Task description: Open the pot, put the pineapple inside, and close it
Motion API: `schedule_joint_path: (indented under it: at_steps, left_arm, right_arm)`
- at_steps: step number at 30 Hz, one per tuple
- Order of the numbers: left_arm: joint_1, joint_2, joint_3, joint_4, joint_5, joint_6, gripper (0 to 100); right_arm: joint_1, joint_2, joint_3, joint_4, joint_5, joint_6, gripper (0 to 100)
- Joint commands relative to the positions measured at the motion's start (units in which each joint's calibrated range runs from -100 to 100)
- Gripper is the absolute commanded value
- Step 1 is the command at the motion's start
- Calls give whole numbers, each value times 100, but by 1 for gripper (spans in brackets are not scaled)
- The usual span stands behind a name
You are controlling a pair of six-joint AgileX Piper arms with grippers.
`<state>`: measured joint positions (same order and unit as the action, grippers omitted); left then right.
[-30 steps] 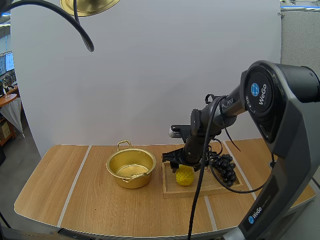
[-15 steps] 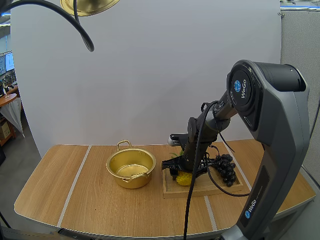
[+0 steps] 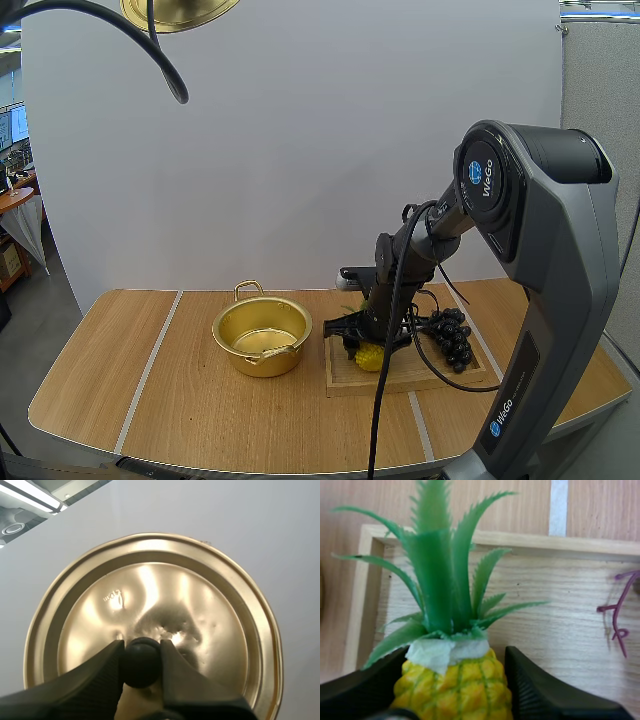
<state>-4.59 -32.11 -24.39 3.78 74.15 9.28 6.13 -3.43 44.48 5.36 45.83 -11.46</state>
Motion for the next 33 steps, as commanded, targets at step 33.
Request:
schedule_joint_path:
  at_steps: [33]
  left_arm:
    - [-20, -45, -52, 85, -132, -69, 0]
  right_arm:
    - [1771, 212, -1822, -110, 395, -89, 0]
